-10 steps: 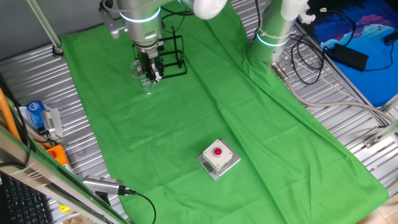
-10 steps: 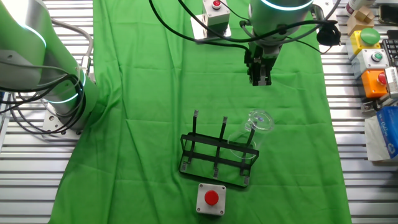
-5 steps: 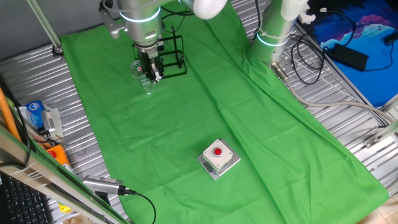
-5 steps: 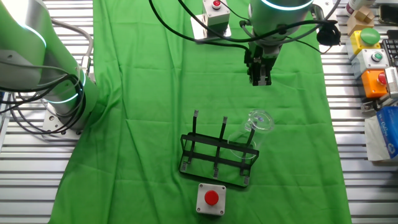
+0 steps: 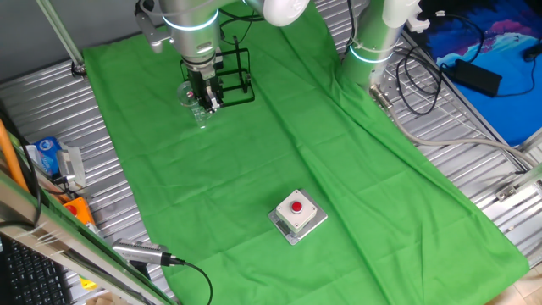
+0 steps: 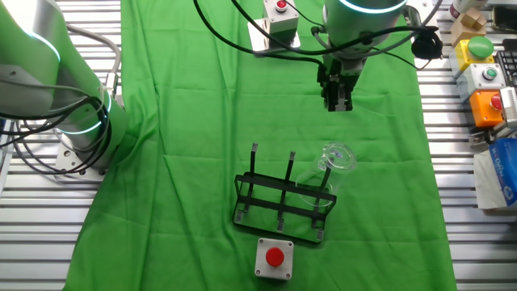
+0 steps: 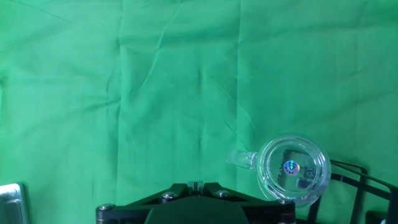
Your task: Take the cup off the cup rack
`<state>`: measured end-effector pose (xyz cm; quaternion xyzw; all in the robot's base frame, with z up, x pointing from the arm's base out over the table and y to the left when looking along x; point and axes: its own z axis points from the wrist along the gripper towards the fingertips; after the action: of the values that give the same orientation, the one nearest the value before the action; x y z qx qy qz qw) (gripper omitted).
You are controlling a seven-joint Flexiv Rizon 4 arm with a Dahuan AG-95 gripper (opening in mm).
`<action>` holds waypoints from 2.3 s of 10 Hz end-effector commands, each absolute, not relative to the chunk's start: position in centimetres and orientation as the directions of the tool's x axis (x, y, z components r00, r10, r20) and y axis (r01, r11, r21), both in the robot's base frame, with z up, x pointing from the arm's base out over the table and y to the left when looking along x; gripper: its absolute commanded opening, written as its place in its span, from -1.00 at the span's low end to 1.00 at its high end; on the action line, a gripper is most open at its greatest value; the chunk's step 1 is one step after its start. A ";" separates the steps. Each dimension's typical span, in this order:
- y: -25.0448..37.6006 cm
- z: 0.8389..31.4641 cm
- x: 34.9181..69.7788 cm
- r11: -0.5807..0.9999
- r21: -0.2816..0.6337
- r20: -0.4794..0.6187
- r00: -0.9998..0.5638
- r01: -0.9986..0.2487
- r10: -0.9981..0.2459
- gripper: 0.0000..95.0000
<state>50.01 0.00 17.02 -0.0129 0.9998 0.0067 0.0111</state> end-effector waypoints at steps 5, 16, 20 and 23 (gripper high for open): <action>0.0 17.0 50.0 0.998 0.009 -0.021 -0.998 -0.057 -0.057 -1.00; 0.0 17.0 50.0 0.964 0.003 -0.025 -0.963 -0.267 -0.267 -1.00; 0.0 17.0 50.0 0.954 0.004 -0.020 -0.954 -0.299 -0.299 -1.00; 0.0 17.0 50.0 0.941 0.003 -0.015 -0.941 -0.339 -0.339 -1.00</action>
<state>50.02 -0.02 16.99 -0.1716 0.9851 0.0027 0.0070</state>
